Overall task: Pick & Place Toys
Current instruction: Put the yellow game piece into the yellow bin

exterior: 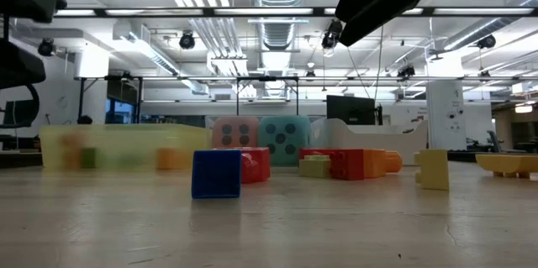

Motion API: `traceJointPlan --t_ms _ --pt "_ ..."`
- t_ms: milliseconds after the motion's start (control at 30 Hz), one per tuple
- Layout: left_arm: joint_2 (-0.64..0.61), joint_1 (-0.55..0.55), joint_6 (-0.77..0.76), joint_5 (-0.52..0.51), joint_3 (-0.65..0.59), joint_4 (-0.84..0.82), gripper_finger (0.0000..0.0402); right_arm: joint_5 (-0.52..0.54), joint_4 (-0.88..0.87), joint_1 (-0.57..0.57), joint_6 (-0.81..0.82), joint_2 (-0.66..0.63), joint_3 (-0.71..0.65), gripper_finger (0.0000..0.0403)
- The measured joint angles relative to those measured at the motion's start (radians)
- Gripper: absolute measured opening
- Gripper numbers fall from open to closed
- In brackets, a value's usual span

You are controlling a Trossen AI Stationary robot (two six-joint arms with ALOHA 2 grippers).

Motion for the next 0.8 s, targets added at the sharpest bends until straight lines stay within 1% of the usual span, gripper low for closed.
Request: traceJointPlan --t_ms 200,267,367,600,633,800 --pt "0.0 0.001 -0.01 -0.004 -0.029 0.017 0.0272 -0.001 0.0 0.0 0.0 0.0 0.0 0.0352" --pt "0.0 0.004 -0.01 -0.008 -0.029 0.017 0.0261 -0.002 0.0 0.0 0.0 0.0 0.0 0.0352" --pt "0.0 0.004 -0.004 -0.011 -0.029 0.017 0.0225 -0.003 0.0 0.0 0.0 0.0 0.0 0.0352" --pt "0.0 0.018 0.001 -0.02 -0.029 0.018 0.0095 -0.003 0.0 0.0 0.0 0.0 0.0 0.0352" --pt "0.0 0.022 -0.001 -0.021 -0.029 0.018 0.0082 -0.003 0.0 0.0 0.0 0.0 0.0 0.0352" --pt "-0.001 0.039 -0.002 -0.021 -0.023 0.013 0.0082 -0.004 0.0 0.0 0.0 0.0 0.0 0.0352"
